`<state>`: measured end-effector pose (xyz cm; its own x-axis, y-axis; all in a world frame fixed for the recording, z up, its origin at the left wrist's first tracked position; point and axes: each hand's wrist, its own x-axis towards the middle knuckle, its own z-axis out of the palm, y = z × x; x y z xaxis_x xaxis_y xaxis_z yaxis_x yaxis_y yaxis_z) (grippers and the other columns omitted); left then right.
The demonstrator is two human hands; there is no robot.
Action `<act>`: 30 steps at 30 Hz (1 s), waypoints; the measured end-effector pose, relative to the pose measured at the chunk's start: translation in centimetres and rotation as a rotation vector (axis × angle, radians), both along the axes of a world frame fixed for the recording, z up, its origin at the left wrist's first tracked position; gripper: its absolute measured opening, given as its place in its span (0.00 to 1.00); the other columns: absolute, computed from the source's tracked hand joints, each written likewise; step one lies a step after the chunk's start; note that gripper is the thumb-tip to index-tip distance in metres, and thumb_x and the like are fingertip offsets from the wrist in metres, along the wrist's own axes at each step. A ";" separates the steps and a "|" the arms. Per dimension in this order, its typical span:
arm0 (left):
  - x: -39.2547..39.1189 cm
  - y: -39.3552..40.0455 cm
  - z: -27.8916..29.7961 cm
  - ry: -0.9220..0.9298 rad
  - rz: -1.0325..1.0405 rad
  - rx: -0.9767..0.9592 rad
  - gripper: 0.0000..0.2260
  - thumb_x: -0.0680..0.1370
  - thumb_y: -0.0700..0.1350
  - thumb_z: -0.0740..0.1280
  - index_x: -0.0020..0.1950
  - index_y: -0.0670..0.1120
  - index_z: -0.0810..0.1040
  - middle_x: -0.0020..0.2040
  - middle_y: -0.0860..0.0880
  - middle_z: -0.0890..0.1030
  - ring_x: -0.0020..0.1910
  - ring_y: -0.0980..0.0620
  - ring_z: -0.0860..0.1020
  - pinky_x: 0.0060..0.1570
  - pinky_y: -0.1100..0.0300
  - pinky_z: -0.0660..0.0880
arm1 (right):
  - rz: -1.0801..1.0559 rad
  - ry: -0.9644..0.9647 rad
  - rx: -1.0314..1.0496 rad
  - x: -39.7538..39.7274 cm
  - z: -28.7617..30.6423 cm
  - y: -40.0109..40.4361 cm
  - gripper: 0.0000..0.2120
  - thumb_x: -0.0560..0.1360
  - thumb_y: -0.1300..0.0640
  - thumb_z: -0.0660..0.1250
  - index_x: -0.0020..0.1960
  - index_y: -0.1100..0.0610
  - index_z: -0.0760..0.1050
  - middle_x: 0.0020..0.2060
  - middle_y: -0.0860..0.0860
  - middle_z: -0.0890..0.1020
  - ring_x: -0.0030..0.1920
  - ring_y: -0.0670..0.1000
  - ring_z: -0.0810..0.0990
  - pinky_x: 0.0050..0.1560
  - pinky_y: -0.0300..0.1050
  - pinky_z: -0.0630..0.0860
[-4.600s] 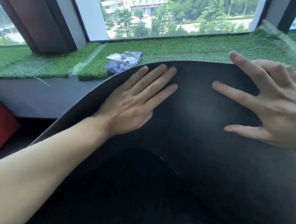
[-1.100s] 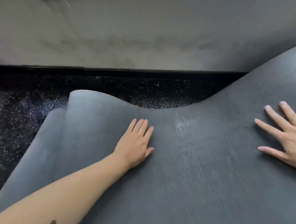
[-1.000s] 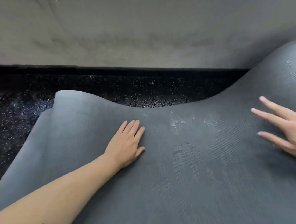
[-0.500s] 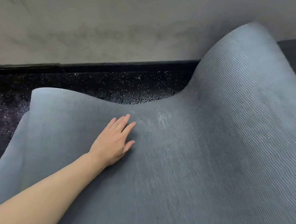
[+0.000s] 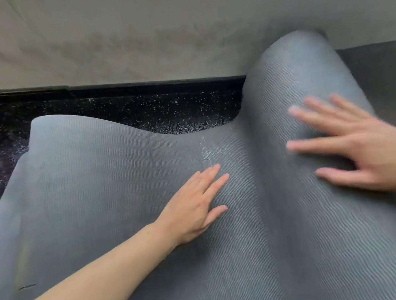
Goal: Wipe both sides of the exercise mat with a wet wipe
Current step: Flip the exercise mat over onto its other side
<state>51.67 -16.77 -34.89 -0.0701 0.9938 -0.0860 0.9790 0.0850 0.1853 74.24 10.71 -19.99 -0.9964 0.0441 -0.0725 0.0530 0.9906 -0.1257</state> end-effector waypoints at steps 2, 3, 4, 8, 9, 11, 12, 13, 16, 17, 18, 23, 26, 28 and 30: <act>0.4 0.6 0.7 -0.022 0.000 0.045 0.31 0.85 0.61 0.53 0.83 0.48 0.50 0.83 0.46 0.50 0.81 0.50 0.51 0.78 0.50 0.54 | 0.142 -0.143 0.122 -0.6 -1.8 -2.9 0.35 0.79 0.28 0.56 0.79 0.44 0.70 0.84 0.54 0.60 0.83 0.58 0.60 0.80 0.63 0.56; 0.5 0.8 0.9 -0.024 -0.004 0.057 0.31 0.85 0.61 0.53 0.83 0.48 0.50 0.83 0.45 0.50 0.81 0.49 0.52 0.78 0.50 0.54 | 0.148 -0.178 0.128 -1.0 -3.1 -4.2 0.37 0.79 0.26 0.54 0.79 0.46 0.70 0.82 0.57 0.63 0.81 0.59 0.65 0.79 0.62 0.62; 0.5 0.9 1.0 -0.015 -0.011 0.062 0.31 0.85 0.61 0.53 0.83 0.48 0.50 0.83 0.45 0.49 0.81 0.49 0.52 0.78 0.50 0.54 | 0.148 -0.215 0.124 -1.7 -4.2 -5.6 0.39 0.78 0.25 0.54 0.79 0.48 0.71 0.81 0.58 0.65 0.78 0.61 0.69 0.77 0.64 0.67; 0.3 0.2 0.9 0.012 -0.044 0.027 0.32 0.84 0.61 0.54 0.83 0.48 0.49 0.83 0.46 0.48 0.81 0.49 0.51 0.78 0.49 0.55 | 0.017 -0.374 0.164 -4.2 -9.9 -11.3 0.48 0.77 0.25 0.55 0.86 0.49 0.43 0.85 0.60 0.44 0.83 0.68 0.49 0.78 0.74 0.50; 0.0 -0.3 0.7 0.021 -0.055 0.000 0.32 0.84 0.61 0.54 0.83 0.48 0.48 0.83 0.46 0.48 0.81 0.49 0.51 0.78 0.49 0.55 | -0.025 -0.448 0.149 -4.9 -11.2 -12.5 0.49 0.78 0.25 0.54 0.84 0.49 0.34 0.84 0.59 0.37 0.84 0.67 0.43 0.80 0.72 0.45; -1.1 -1.8 0.5 0.071 -0.095 -0.055 0.32 0.84 0.62 0.53 0.83 0.48 0.48 0.83 0.45 0.47 0.81 0.48 0.52 0.78 0.49 0.54 | -0.064 -0.447 0.107 -6.3 -12.9 -15.0 0.50 0.79 0.26 0.54 0.81 0.51 0.28 0.83 0.59 0.33 0.84 0.66 0.39 0.81 0.69 0.42; -1.8 -2.7 0.5 0.098 -0.119 -0.084 0.32 0.84 0.62 0.53 0.83 0.48 0.48 0.83 0.44 0.47 0.81 0.47 0.53 0.78 0.49 0.54 | -0.078 -0.409 0.059 -6.9 -13.8 -16.1 0.49 0.80 0.27 0.55 0.83 0.50 0.30 0.83 0.59 0.33 0.84 0.66 0.39 0.81 0.68 0.42; -2.5 -3.6 0.6 0.123 -0.138 -0.112 0.32 0.84 0.62 0.52 0.83 0.48 0.48 0.83 0.44 0.47 0.81 0.46 0.53 0.78 0.48 0.54 | -0.104 -0.402 0.012 -7.3 -14.5 -17.2 0.48 0.80 0.27 0.55 0.84 0.50 0.33 0.83 0.59 0.33 0.84 0.66 0.39 0.82 0.67 0.43; -3.9 -6.1 0.7 0.173 -0.156 -0.162 0.32 0.84 0.62 0.52 0.83 0.47 0.49 0.82 0.42 0.48 0.80 0.44 0.55 0.78 0.47 0.55 | -0.162 -0.397 -0.070 -7.6 -15.5 -20.0 0.47 0.80 0.28 0.56 0.85 0.49 0.35 0.83 0.58 0.31 0.84 0.65 0.38 0.82 0.66 0.44; -4.1 -6.7 0.7 0.175 -0.152 -0.171 0.32 0.84 0.62 0.52 0.83 0.47 0.50 0.82 0.41 0.48 0.80 0.43 0.55 0.78 0.47 0.55 | -0.186 -0.396 -0.091 -7.3 -15.8 -20.9 0.48 0.80 0.28 0.56 0.85 0.49 0.33 0.83 0.58 0.32 0.84 0.65 0.39 0.83 0.65 0.44; -4.2 -7.2 0.7 0.173 -0.145 -0.177 0.32 0.84 0.62 0.52 0.82 0.46 0.51 0.82 0.41 0.48 0.80 0.43 0.55 0.77 0.46 0.56 | -0.202 -0.407 -0.111 -6.8 -15.9 -21.6 0.48 0.80 0.28 0.55 0.85 0.48 0.32 0.83 0.58 0.32 0.84 0.64 0.39 0.83 0.65 0.45; -4.4 -8.6 2.0 0.215 -0.155 -0.158 0.33 0.83 0.62 0.52 0.83 0.45 0.50 0.82 0.40 0.46 0.81 0.41 0.50 0.77 0.44 0.53 | -0.262 -0.436 -0.086 -5.2 -14.5 -23.2 0.49 0.78 0.28 0.58 0.84 0.43 0.31 0.82 0.57 0.29 0.83 0.65 0.36 0.82 0.68 0.41; -6.1 -8.5 4.3 0.295 -0.127 -0.111 0.33 0.83 0.62 0.54 0.82 0.45 0.52 0.82 0.39 0.46 0.81 0.39 0.50 0.77 0.41 0.52 | -0.306 -0.359 -0.009 -7.6 -13.0 -21.3 0.50 0.77 0.28 0.61 0.85 0.44 0.35 0.81 0.58 0.29 0.84 0.66 0.38 0.81 0.69 0.43; -8.9 -7.3 6.2 0.371 -0.088 -0.067 0.33 0.82 0.61 0.55 0.82 0.46 0.55 0.82 0.38 0.48 0.80 0.38 0.51 0.77 0.40 0.51 | -0.289 -0.264 0.085 -10.9 -11.6 -17.9 0.50 0.77 0.28 0.63 0.86 0.44 0.39 0.83 0.59 0.34 0.84 0.66 0.42 0.81 0.70 0.46; -12.7 -6.0 8.2 0.479 -0.054 -0.060 0.31 0.82 0.61 0.55 0.81 0.46 0.58 0.81 0.37 0.51 0.80 0.37 0.52 0.76 0.39 0.50 | -0.261 -0.220 0.238 -14.6 -9.3 -12.7 0.50 0.77 0.28 0.63 0.86 0.46 0.42 0.84 0.60 0.39 0.84 0.65 0.44 0.81 0.70 0.45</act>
